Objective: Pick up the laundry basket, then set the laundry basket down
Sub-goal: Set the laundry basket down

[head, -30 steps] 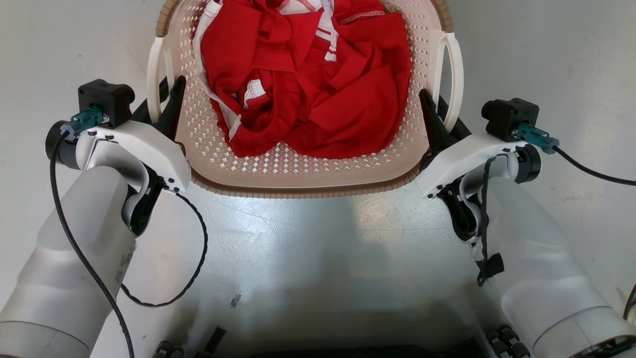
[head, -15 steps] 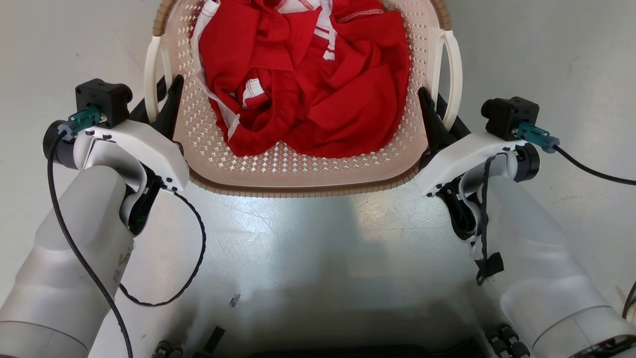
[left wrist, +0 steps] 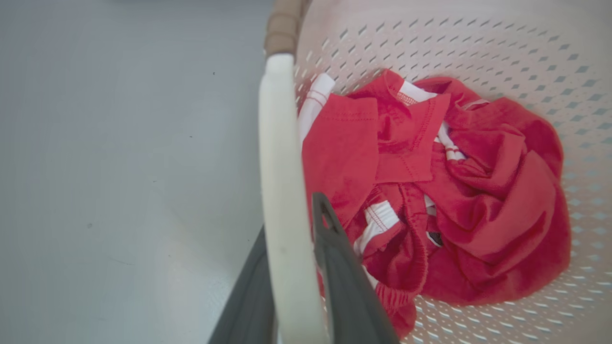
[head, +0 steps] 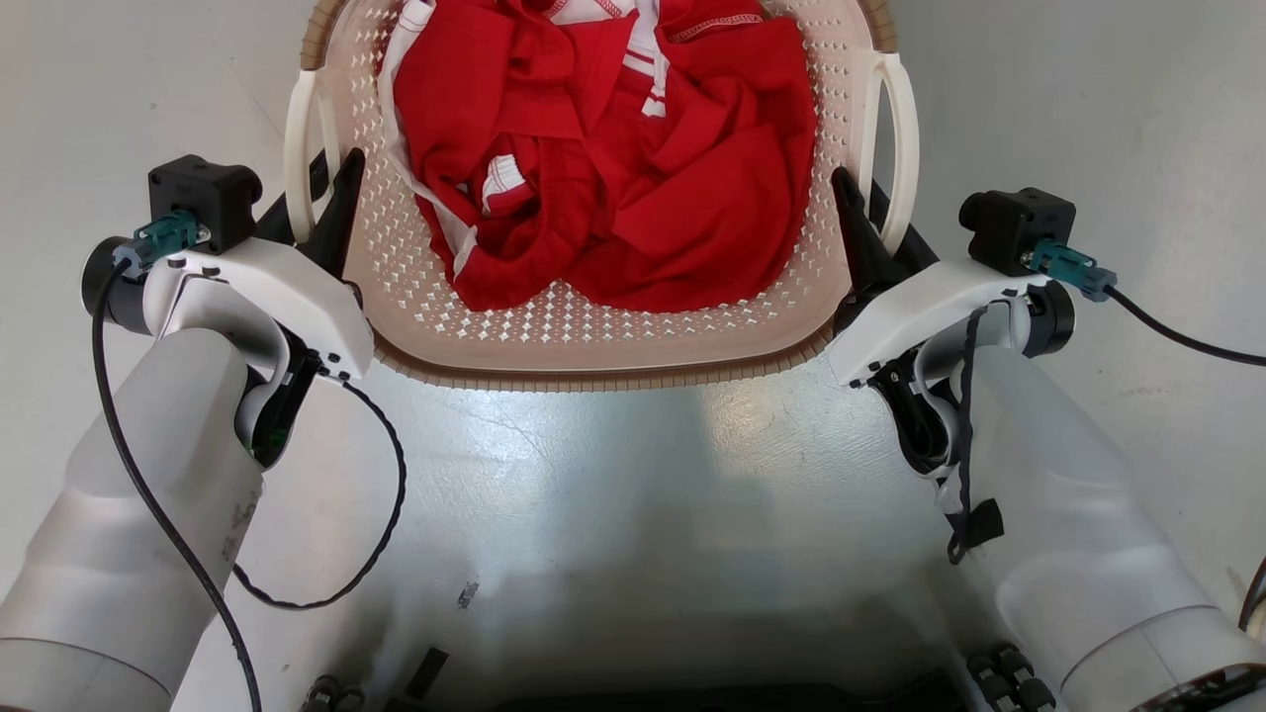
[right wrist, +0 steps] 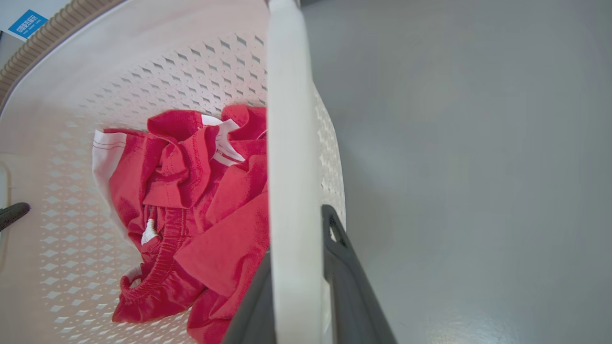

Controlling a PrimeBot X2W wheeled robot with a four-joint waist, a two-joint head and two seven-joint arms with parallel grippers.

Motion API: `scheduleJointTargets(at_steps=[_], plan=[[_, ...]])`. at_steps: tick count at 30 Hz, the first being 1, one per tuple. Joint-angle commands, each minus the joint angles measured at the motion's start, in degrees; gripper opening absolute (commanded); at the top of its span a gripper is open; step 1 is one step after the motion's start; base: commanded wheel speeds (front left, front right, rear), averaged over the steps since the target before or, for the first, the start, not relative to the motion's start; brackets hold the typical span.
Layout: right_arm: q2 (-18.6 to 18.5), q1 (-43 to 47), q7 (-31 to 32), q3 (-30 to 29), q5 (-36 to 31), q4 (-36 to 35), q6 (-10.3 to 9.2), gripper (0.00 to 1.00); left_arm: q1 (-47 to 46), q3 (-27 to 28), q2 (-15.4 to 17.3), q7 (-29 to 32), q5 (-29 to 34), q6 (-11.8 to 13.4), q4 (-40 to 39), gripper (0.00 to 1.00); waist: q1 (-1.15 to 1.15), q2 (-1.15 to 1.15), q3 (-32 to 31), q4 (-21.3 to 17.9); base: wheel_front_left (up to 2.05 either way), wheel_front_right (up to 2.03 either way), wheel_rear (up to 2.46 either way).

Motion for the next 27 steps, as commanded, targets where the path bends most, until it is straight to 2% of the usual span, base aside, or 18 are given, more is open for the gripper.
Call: scheduleJointTargets(at_steps=[1,4,6,7,8,9,10,11,12,27], plan=[[-0.21,2.89,-0.29,0.97,0.58,0.21,0.43,0.21,0.28,1.04,3.77,-0.37,0.00,-0.43,-0.39,0.22,0.00,0.00,0.00,-0.02,0.00,0.00,0.00],[-0.21,2.99,-0.29,1.18,0.86,0.19,0.43,0.24,0.27,0.89,3.80,-0.37,-0.07,-0.43,-0.42,0.29,0.00,0.00,-0.03,-0.09,0.00,0.00,0.00],[-0.21,3.01,-0.29,1.30,0.99,0.20,0.43,0.31,0.23,0.79,3.85,-0.37,-0.13,-0.43,-0.45,0.38,0.00,0.00,-0.05,-0.13,0.00,0.00,0.00],[-0.21,3.03,-0.29,1.35,1.09,0.19,0.43,0.38,0.21,0.77,3.89,-0.37,-0.14,-0.43,-0.47,0.45,0.00,0.00,-0.06,-0.15,0.00,0.00,0.00],[-0.21,3.03,-0.29,1.41,1.18,0.19,0.43,0.44,0.19,0.77,3.93,-0.37,-0.13,-0.43,-0.55,0.56,0.00,0.00,-0.07,-0.18,0.00,0.00,0.00],[-0.21,3.02,-0.29,1.44,1.24,0.17,0.43,0.53,0.17,0.80,3.98,-0.37,-0.08,-0.43,-0.67,0.86,0.00,0.00,-0.07,-0.20,0.00,0.00,0.00],[-0.21,3.00,-0.29,1.46,1.30,0.14,0.43,0.74,0.18,0.87,4.02,-0.37,-0.02,-0.43,-0.76,1.00,0.00,0.00,-0.07,-0.22,0.00,0.00,0.00],[-0.21,2.98,-0.29,1.47,1.36,0.10,0.43,0.91,0.20,0.94,4.04,-0.37,0.04,-0.43,-0.87,1.00,0.00,0.00,-0.06,-0.24,0.00,0.00,0.00],[-0.21,2.94,-0.29,1.48,1.42,0.07,0.43,1.00,0.24,1.02,4.05,-0.37,0.09,-0.43,-0.97,1.00,0.00,0.00,-0.05,-0.25,0.00,0.00,0.00],[-0.21,2.95,-0.29,1.53,1.31,-1.52,0.43,1.00,0.68,1.27,3.67,-0.37,-0.10,-0.43,-2.33,1.00,0.00,0.00,-0.06,0.08,0.00,0.00,0.00]])
